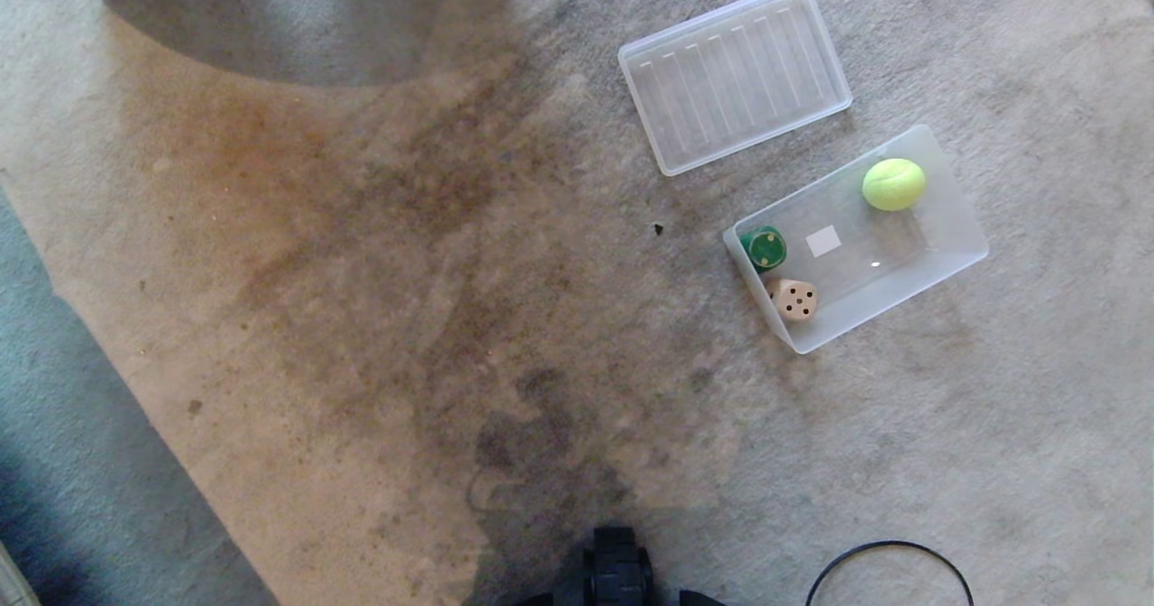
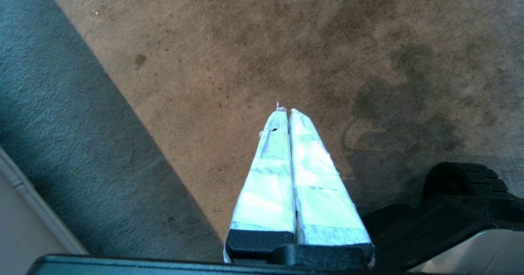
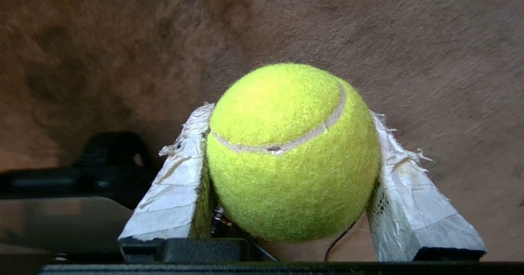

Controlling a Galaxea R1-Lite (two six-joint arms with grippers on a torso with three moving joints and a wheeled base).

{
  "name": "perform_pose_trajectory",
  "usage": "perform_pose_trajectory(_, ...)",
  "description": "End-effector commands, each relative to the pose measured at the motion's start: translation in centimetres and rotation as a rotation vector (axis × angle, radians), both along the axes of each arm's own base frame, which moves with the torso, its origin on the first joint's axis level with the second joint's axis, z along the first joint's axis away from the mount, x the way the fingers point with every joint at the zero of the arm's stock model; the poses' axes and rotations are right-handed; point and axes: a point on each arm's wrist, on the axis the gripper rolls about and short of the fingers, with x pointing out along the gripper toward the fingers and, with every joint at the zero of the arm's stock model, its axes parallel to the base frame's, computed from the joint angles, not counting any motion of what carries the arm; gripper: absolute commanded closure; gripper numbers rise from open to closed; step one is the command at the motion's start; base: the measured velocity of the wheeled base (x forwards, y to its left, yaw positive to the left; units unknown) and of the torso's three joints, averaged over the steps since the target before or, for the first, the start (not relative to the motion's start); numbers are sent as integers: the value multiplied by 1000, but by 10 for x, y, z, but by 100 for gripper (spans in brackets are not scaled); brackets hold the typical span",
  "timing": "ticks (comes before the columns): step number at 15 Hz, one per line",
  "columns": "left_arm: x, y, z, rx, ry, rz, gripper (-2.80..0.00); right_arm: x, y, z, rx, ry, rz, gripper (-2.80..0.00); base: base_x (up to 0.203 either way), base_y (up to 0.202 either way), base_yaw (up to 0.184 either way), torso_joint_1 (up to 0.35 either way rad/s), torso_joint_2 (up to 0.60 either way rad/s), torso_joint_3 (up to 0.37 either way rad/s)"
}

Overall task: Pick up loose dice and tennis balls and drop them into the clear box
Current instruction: Put the ball in the box

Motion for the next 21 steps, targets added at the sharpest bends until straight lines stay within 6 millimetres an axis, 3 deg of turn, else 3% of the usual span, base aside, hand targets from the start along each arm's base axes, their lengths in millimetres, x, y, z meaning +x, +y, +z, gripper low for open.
perform_pose_trajectory(1, 0, 0, 0, 0, 0, 0, 0, 40, 1, 37, 44, 177, -3, 0, 0, 0, 0, 0, 0, 0)
perform_pose_trajectory(3, 0, 0, 0, 0, 0, 0, 0, 96, 2, 52, 84, 331, -17, 0, 0, 0, 0, 0, 0, 0)
perform_pose_trajectory(6, 0, 0, 0, 0, -1, 0, 0, 175, 4, 51, 126, 420, -33, 0, 0, 0, 0, 0, 0, 0)
perform_pose_trajectory(10, 0, 0, 0, 0, -1, 0, 0, 282, 6, 26, 149, 358, -60, 0, 0, 0, 0, 0, 0, 0)
perform_pose_trajectory(12, 0, 0, 0, 0, 0, 0, 0, 331, 7, 32, 164, 202, -55, 0, 0, 0, 0, 0, 0, 0)
perform_pose_trajectory(13, 0, 0, 0, 0, 0, 0, 0, 348, 8, 41, 172, 111, -49, 0, 0, 0, 0, 0, 0, 0)
perform_pose_trajectory(16, 0, 0, 0, 0, 0, 0, 0, 373, 10, 46, 180, 35, -40, 0, 0, 0, 0, 0, 0, 0)
perform_pose_trajectory(18, 0, 0, 0, 0, 0, 0, 0, 380, 11, 48, 182, 15, -35, 0, 0, 0, 0, 0, 0, 0)
perform_pose_trajectory(19, 0, 0, 0, 0, 0, 0, 0, 382, 13, 48, 186, -6, -9, -280, 0, 0, 0, 0, 0, 0)
perform_pose_trajectory(21, 0, 0, 0, 0, 0, 0, 0, 384, 17, 50, 195, -50, 33, -280, 0, 0, 0, 0, 0, 0)
